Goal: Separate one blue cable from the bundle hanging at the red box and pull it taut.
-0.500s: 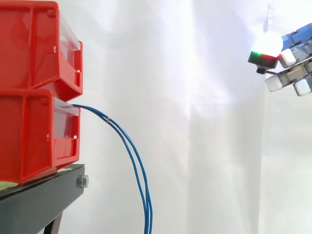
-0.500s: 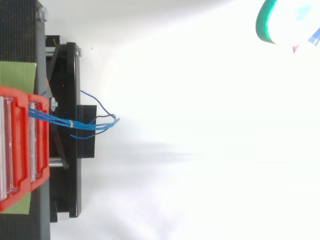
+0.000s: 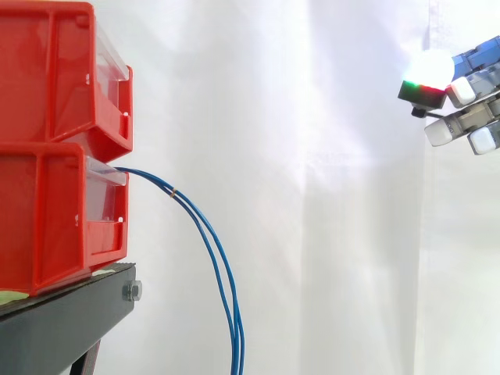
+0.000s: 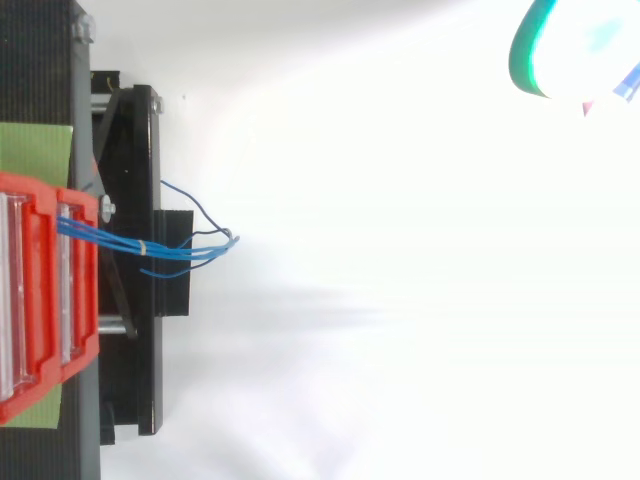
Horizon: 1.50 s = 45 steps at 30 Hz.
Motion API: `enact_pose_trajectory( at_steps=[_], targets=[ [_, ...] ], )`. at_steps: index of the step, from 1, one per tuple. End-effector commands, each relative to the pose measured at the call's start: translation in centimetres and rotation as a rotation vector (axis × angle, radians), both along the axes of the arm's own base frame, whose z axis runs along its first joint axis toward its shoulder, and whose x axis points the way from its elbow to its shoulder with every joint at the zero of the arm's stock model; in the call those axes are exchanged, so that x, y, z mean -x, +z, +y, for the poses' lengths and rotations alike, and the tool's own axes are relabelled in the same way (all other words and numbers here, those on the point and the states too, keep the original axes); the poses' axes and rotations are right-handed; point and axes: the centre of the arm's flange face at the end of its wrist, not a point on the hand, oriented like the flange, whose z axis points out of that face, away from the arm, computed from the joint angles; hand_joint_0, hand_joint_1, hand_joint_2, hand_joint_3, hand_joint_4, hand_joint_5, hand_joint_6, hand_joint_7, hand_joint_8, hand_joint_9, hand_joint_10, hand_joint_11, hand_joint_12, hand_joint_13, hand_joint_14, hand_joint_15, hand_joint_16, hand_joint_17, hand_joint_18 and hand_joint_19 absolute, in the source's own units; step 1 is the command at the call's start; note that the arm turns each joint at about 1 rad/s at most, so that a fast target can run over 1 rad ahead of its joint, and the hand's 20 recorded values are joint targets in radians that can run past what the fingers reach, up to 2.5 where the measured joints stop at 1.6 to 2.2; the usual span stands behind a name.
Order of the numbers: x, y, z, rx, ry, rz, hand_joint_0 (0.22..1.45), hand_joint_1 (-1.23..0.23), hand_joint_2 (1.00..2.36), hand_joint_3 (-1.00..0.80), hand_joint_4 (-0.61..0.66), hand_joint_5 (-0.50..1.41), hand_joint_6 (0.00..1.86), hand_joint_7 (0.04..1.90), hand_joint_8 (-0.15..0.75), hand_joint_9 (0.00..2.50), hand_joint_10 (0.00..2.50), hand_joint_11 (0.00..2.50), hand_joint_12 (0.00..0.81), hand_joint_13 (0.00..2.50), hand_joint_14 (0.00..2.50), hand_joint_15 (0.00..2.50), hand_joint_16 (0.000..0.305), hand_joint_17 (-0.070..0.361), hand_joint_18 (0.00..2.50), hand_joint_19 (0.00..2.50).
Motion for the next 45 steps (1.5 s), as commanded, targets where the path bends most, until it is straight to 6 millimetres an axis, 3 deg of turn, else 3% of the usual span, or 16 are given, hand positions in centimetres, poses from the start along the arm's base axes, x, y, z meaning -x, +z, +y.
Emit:
enact_pose_trajectory(
  at_steps=[1,18,26,30,33,37,42,45],
  targets=[
    [0.0,-0.1,0.0,0.0,0.0,0.001,0.55,-0.55,1.0,-0.47,0.25,-0.19,0.5,0.95,0.276,0.68,0.02,0.53,0.346,0.46,0.01,0.28,0.048,0.109,0.45,0.52],
    [0.1,-0.6,0.2,0.024,0.01,0.039,0.56,-0.55,1.0,-0.47,0.25,-0.19,0.5,0.95,0.274,0.67,0.02,0.53,0.347,0.42,0.01,0.26,0.048,0.108,0.41,0.5],
    [-0.8,-0.9,1.1,0.062,0.023,0.015,0.56,-0.55,1.0,-0.47,0.25,-0.19,0.5,0.95,0.271,0.66,0.02,0.54,0.347,0.37,0.01,0.24,0.048,0.109,0.37,0.49],
    [-2.6,-1.3,2.2,0.123,0.035,-0.054,0.56,-0.55,1.0,-0.47,0.23,-0.19,0.5,0.95,0.267,0.63,0.02,0.52,0.346,0.36,0.01,0.23,0.049,0.11,0.36,0.47],
    [-3.3,-2.6,2.6,0.142,0.04,-0.036,0.56,-0.56,1.0,-0.47,0.21,-0.21,0.5,0.94,0.254,0.56,0.02,0.49,0.339,0.31,0.01,0.2,0.05,0.112,0.32,0.45],
    [-4.8,-5.9,3.4,0.108,0.03,-0.02,0.55,-0.57,1.0,-0.48,0.22,-0.2,0.5,0.94,0.253,0.56,0.02,0.48,0.337,0.3,0.01,0.2,0.049,0.111,0.3,0.44],
    [-6.0,-8.1,4.0,0.091,0.024,-0.023,0.55,-0.57,1.0,-0.48,0.23,-0.2,0.5,0.93,0.256,0.58,0.01,0.48,0.338,0.31,0.01,0.19,0.049,0.11,0.3,0.44],
    [-7.2,-10.6,4.3,0.082,0.022,-0.029,0.55,-0.57,1.0,-0.48,0.23,-0.2,0.5,0.93,0.258,0.58,0.01,0.47,0.336,0.31,0.01,0.19,0.049,0.11,0.3,0.45]
  ],
)
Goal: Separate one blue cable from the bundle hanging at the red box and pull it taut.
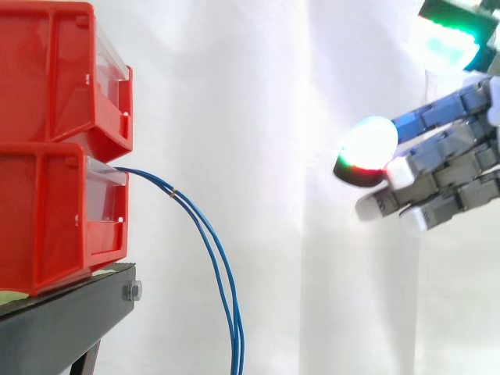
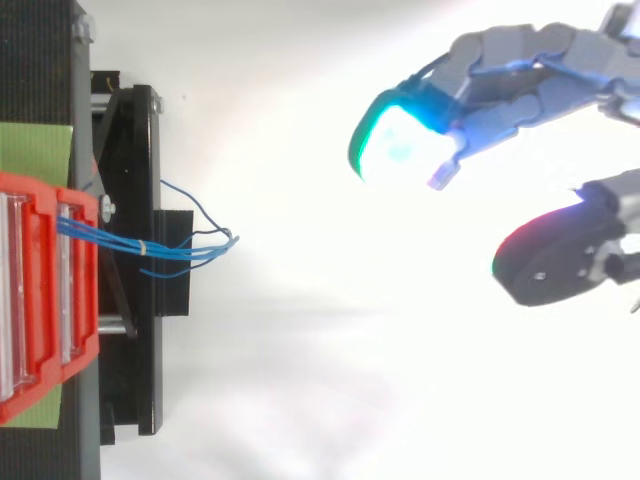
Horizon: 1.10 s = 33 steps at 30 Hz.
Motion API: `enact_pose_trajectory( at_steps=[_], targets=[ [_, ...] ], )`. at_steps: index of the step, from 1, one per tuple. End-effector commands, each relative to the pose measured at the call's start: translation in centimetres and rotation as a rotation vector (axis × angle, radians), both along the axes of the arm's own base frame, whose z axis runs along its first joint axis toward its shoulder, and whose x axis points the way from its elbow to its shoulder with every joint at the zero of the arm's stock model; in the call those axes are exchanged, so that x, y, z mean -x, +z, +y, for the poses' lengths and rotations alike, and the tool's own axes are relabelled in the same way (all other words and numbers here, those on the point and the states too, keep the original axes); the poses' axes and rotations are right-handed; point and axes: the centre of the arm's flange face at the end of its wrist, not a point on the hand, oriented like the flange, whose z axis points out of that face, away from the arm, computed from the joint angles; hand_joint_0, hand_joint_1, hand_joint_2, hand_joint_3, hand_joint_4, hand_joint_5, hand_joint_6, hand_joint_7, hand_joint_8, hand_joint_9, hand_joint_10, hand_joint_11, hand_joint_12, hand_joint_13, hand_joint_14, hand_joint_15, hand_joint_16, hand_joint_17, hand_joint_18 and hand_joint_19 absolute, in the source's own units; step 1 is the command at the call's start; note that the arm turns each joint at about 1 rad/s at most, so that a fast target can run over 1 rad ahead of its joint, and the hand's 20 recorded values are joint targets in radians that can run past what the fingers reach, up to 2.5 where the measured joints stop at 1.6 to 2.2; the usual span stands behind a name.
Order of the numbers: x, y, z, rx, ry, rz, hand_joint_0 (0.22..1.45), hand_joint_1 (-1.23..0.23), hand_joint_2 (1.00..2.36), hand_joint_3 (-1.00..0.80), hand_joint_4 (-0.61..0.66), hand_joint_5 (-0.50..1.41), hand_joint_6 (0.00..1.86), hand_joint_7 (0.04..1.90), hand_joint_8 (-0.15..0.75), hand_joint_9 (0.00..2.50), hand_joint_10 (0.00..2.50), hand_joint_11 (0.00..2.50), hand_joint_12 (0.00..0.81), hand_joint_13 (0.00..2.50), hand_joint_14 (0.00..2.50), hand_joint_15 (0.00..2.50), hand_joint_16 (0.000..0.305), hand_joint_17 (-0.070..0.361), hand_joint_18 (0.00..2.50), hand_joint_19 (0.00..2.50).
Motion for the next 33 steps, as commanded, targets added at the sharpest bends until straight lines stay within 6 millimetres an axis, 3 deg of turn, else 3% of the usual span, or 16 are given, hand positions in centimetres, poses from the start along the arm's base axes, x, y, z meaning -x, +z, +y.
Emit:
enact_pose_trajectory(
  at_steps=[1,5,20,26,33],
  targets=[
    [-1.3,-2.6,0.4,-0.01,-0.004,-0.007,0.55,-0.57,1.0,-0.48,0.23,-0.2,0.5,0.93,0.259,0.58,0.02,0.48,0.336,0.31,0.01,0.19,0.049,0.11,0.3,0.44],
    [-2.4,-5.1,0.5,-0.017,-0.022,-0.002,0.55,-0.56,1.0,-0.48,0.24,-0.2,0.5,0.94,0.262,0.59,0.01,0.48,0.338,0.31,0.01,0.19,0.048,0.109,0.3,0.44],
    [-3.9,-8.2,0.5,-0.003,-0.089,-0.01,0.56,-0.56,1.0,-0.48,0.24,-0.19,0.5,0.93,0.265,0.61,0.02,0.49,0.341,0.34,0.01,0.2,0.049,0.11,0.32,0.45],
    [-7.0,-10.2,0.2,-0.02,-0.109,0.001,0.56,-0.56,1.0,-0.48,0.24,-0.19,0.5,0.94,0.266,0.62,0.02,0.49,0.34,0.34,0.01,0.2,0.049,0.11,0.33,0.45],
    [-8.9,-8.9,0.4,-0.003,-0.111,-0.018,0.56,-0.56,1.0,-0.48,0.24,-0.19,0.5,0.93,0.268,0.63,0.02,0.5,0.34,0.35,0.01,0.21,0.049,0.11,0.33,0.46]
  ],
)
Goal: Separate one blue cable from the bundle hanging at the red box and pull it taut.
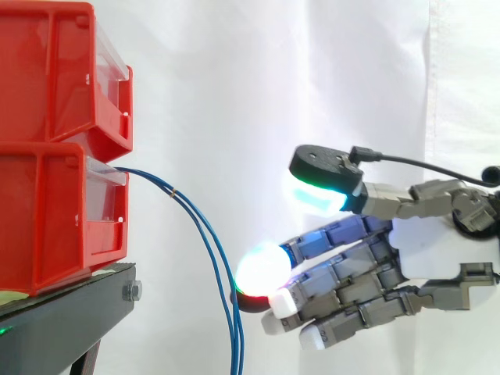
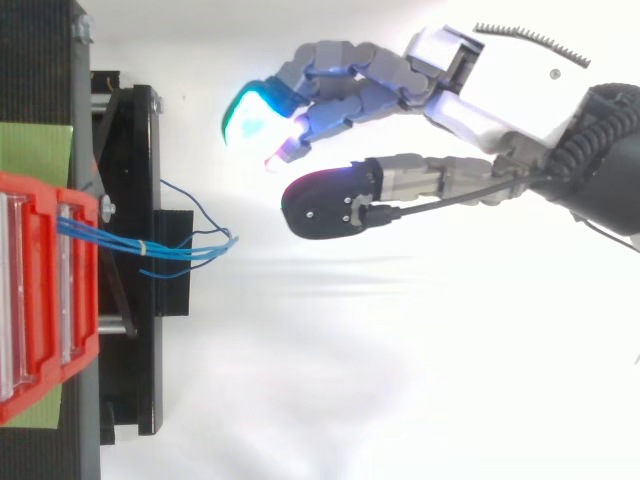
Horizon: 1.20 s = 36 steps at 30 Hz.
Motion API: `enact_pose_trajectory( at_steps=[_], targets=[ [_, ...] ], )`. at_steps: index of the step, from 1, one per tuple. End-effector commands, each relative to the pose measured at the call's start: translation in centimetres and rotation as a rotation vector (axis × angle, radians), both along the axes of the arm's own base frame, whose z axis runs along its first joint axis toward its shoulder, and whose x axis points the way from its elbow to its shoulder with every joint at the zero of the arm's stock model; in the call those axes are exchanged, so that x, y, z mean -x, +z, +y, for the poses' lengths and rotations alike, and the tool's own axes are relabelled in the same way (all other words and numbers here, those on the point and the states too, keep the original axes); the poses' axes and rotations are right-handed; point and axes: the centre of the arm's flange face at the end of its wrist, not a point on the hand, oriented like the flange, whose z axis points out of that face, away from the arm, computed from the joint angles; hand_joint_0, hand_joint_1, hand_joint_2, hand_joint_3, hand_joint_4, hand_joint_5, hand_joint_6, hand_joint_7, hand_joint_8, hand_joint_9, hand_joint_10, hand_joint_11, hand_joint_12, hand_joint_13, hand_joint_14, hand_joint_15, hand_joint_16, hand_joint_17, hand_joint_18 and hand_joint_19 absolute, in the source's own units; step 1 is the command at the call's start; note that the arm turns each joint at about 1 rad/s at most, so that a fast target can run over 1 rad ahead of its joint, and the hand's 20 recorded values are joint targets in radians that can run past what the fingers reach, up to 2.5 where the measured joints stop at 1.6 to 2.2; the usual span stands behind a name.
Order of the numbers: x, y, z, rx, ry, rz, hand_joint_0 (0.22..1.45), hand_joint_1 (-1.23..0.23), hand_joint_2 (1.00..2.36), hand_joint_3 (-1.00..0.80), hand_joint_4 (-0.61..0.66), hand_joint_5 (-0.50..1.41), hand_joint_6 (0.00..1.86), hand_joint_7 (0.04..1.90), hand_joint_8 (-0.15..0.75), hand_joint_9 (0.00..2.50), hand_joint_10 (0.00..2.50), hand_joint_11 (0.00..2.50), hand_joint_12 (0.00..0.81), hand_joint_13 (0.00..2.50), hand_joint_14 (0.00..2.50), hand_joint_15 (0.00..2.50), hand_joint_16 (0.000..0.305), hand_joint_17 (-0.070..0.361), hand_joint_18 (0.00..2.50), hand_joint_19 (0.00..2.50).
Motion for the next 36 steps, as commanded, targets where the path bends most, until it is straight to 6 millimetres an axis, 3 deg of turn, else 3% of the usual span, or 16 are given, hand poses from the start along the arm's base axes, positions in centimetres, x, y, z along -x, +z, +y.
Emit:
enact_pose_trajectory(
  at_steps=[1,5,6,10,16,20,29,36],
  targets=[
    [-0.7,0.2,0.1,0.012,0.001,-0.008,0.55,-0.55,1.0,-0.49,0.24,-0.19,0.5,0.94,0.267,0.63,0.02,0.5,0.341,0.35,0.01,0.21,0.049,0.11,0.33,0.45],
    [-1.4,-1.0,0.6,0.003,0.009,-0.027,0.54,-0.55,1.0,-0.5,0.25,-0.19,0.5,0.94,0.269,0.63,0.02,0.5,0.346,0.35,0.01,0.21,0.05,0.112,0.33,0.46],
    [-2.7,-2.4,1.1,-0.014,0.013,-0.046,0.54,-0.54,1.0,-0.5,0.25,-0.19,0.5,0.94,0.269,0.63,0.02,0.51,0.346,0.35,0.01,0.22,0.05,0.112,0.33,0.46],
    [-3.1,-1.9,1.6,-0.013,0.033,-0.048,0.5,-0.43,1.0,-0.5,0.27,-0.19,0.5,0.94,0.283,0.65,0.01,0.5,0.36,0.37,0.01,0.22,0.053,0.118,0.35,0.47],
    [-3.2,-1.9,2.3,-0.013,0.058,-0.048,0.49,-0.4,1.0,-0.5,0.28,-0.18,0.5,0.93,0.291,0.67,0.01,0.5,0.364,0.38,0.01,0.23,0.053,0.12,0.35,0.47],
    [-4.1,-3.6,2.9,-0.026,0.076,-0.045,0.49,-0.43,1.0,-0.5,0.28,-0.18,0.5,0.93,0.29,0.68,0.01,0.5,0.363,0.38,0.01,0.22,0.053,0.12,0.36,0.48],
    [-4.8,-2.8,4.8,-0.045,0.11,-0.088,0.45,-0.51,1.0,-0.5,0.32,-0.16,0.5,0.94,0.324,0.8,0.02,0.54,0.383,0.51,0.01,0.23,0.056,0.126,0.48,0.42],
    [-5.0,-2.7,5.2,-0.046,0.119,-0.099,0.54,-0.65,1.0,-0.5,0.31,-0.15,0.5,0.94,0.303,0.82,0.02,0.54,0.351,0.53,0.01,0.23,0.047,0.105,0.5,0.4]
  ],
)
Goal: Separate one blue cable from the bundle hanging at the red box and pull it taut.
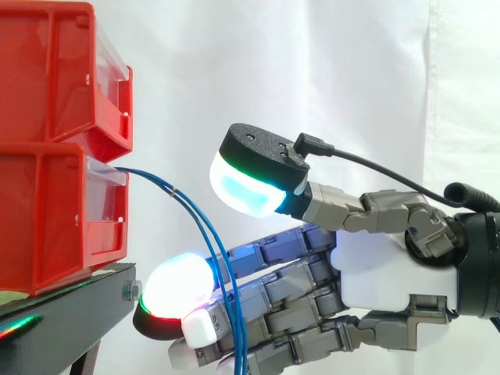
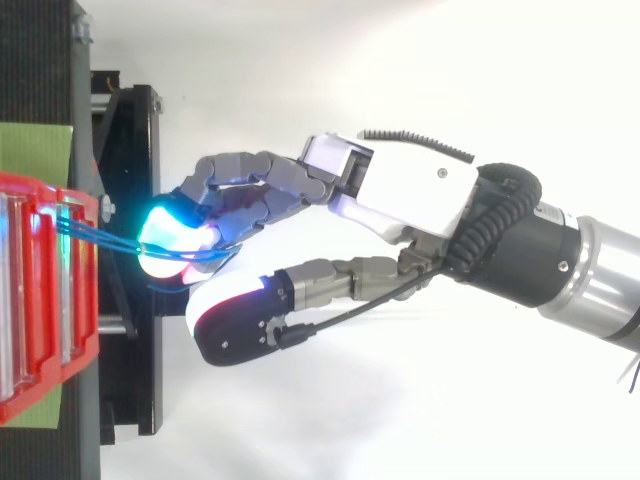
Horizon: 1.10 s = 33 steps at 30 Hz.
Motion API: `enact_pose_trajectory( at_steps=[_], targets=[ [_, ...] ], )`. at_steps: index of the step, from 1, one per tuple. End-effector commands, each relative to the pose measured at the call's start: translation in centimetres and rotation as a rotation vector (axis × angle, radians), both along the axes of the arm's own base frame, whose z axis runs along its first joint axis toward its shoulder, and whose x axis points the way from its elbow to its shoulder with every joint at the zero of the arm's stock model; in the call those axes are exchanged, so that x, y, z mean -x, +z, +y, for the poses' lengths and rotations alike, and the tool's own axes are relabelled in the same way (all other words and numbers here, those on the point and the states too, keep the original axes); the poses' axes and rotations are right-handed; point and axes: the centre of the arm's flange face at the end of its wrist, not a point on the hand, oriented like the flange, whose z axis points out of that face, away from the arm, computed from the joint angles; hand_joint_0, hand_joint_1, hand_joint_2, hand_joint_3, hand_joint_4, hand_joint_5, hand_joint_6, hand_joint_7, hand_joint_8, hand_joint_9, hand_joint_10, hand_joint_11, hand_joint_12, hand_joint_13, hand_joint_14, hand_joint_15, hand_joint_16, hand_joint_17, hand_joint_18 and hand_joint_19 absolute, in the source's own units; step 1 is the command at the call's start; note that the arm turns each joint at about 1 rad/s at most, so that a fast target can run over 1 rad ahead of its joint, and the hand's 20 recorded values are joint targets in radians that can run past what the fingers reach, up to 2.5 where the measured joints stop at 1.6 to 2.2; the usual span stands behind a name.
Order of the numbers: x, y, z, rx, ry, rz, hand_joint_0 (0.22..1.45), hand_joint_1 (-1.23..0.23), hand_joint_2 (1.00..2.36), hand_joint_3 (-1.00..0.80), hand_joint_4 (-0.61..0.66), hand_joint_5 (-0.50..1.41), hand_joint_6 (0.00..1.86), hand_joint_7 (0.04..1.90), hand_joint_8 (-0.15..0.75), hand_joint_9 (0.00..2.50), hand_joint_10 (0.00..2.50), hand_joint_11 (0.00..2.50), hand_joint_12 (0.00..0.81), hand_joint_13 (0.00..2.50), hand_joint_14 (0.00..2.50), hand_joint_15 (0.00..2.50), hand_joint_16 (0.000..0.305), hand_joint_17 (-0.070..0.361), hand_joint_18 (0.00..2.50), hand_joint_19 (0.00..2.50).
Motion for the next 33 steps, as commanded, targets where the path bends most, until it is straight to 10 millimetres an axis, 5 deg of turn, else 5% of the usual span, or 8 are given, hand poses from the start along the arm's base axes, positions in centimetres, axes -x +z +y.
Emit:
enact_pose_trajectory(
  at_steps=[1,33],
  targets=[
    [-0.1,0.0,0.2,0.002,0.006,-0.004,0.56,-0.65,1.0,-0.5,0.3,-0.15,0.5,0.95,0.299,0.82,0.02,0.54,0.348,0.53,0.01,0.23,0.046,0.103,0.5,0.4],
    [-0.3,0.3,-0.5,-0.012,-0.002,-0.032,0.59,-0.57,1.0,-0.5,0.29,-0.14,0.5,1.0,0.296,0.86,0.02,0.56,0.336,0.57,0.01,0.25,0.044,0.098,0.53,0.42]
  ],
)
